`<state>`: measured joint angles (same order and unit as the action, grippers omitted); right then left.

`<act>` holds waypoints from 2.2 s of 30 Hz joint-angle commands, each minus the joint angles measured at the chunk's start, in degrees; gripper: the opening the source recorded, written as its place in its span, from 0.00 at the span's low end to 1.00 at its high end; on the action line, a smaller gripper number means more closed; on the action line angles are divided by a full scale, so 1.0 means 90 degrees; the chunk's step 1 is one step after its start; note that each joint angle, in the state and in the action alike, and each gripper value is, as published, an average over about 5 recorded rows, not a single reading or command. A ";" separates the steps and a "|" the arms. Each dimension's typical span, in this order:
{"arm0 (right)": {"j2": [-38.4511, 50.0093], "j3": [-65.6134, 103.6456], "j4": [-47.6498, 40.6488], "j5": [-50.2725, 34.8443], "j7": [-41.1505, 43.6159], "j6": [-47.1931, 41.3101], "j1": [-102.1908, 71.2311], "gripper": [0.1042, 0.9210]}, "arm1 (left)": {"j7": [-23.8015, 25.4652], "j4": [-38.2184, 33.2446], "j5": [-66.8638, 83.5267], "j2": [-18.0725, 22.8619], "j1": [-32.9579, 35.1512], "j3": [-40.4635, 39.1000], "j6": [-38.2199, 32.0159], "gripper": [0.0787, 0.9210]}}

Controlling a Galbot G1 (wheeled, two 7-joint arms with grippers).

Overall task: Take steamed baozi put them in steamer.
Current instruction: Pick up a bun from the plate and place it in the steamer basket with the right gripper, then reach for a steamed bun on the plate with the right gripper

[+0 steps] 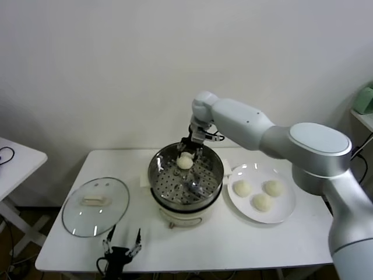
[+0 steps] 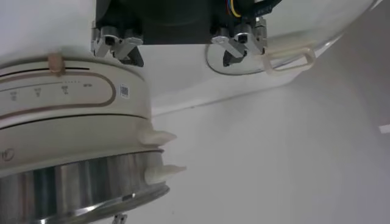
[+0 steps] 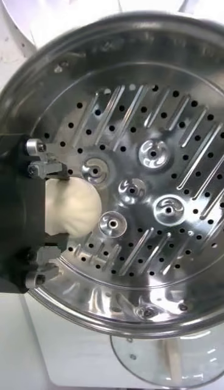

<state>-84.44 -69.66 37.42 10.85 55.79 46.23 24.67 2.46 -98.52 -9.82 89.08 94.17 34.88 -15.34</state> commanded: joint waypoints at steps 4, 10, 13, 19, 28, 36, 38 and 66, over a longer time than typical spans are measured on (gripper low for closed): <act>0.0011 -0.0035 -0.0110 -0.0314 0.0032 0.0157 0.0046 0.77 | 0.0004 -0.0023 -0.0017 0.0006 0.0023 -0.0020 0.0002 0.88; 0.0471 -0.0753 0.0578 -0.1643 0.0355 0.0005 0.0706 0.88 | 0.0005 -0.0069 -0.0057 0.0019 0.0051 -0.0043 0.0017 0.88; 0.0747 -0.1058 0.0708 -0.2143 0.0533 -0.0050 0.1171 0.88 | 0.0006 -0.0117 -0.0067 0.0024 0.0082 -0.0049 0.0031 0.88; 0.1510 -0.2404 0.0878 -0.3988 0.1147 -0.0964 0.2320 0.88 | 0.0006 -0.0171 -0.0077 0.0015 0.0141 -0.0037 0.0040 0.88; 0.3130 -0.3868 0.1589 -0.4958 0.0923 -0.3645 0.2667 0.88 | 0.0007 -0.0235 -0.0028 0.0013 0.0158 0.0010 0.0032 0.88; 0.3891 -0.3615 0.2415 -0.5679 0.0200 -0.5446 0.1963 0.88 | 0.0014 -0.0251 0.0035 0.0040 0.0138 0.0038 0.0025 0.88; 0.3950 -0.3531 0.2658 -0.5697 0.0091 -0.5695 0.1760 0.88 | 0.0013 -0.0236 0.0031 0.0047 0.0137 0.0047 0.0024 0.88; 0.3128 -0.1781 0.1921 -0.4283 -0.0603 -0.6283 -0.0636 0.88 | -0.0007 -0.0106 -0.0064 0.0059 0.0199 0.0105 -0.0014 0.88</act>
<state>-55.59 -88.30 55.76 -30.38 51.31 -8.39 23.64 2.43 -99.68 -10.22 89.74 95.92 35.86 -15.39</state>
